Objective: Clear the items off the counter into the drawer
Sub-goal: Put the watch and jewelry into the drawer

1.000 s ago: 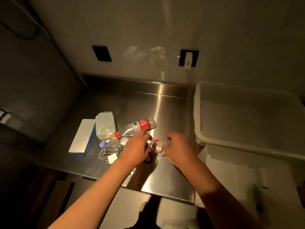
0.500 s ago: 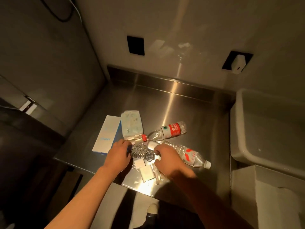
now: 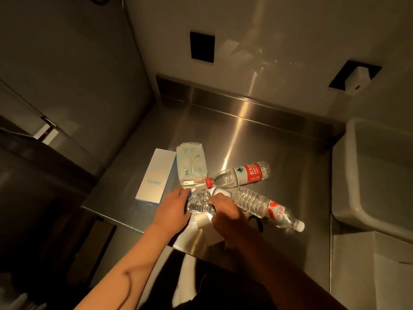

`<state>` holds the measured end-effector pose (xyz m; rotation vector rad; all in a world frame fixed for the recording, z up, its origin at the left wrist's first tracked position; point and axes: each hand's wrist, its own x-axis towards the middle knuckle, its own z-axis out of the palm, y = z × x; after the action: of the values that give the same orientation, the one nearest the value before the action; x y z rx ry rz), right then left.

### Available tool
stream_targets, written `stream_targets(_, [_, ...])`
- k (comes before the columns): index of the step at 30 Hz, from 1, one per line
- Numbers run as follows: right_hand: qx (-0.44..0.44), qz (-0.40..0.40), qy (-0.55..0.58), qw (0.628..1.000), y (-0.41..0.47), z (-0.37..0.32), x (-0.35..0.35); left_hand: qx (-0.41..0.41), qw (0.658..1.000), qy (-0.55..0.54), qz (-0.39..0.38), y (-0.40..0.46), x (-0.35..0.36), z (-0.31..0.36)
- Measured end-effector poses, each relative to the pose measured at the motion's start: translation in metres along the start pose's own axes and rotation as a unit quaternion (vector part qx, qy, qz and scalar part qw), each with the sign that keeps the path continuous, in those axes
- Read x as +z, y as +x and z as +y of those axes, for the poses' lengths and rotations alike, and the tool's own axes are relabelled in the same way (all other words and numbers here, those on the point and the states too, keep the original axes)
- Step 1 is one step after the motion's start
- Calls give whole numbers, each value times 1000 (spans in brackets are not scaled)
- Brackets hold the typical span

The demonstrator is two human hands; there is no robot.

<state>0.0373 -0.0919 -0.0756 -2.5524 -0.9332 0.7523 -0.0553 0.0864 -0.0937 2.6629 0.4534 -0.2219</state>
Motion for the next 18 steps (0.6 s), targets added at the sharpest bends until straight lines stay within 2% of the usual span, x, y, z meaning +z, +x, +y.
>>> stream_targets(5, [-64, 116, -60, 989, -12, 10, 17, -13, 999, -23, 20, 0, 4, 1])
stream_targets(8, [-85, 149, -84, 982, -13, 6, 13, -27, 999, -28, 20, 0, 4, 3])
stream_targets(18, [-28, 100, -194, 975, -11, 1, 12, -44, 998, -34, 42, -1, 5, 3])
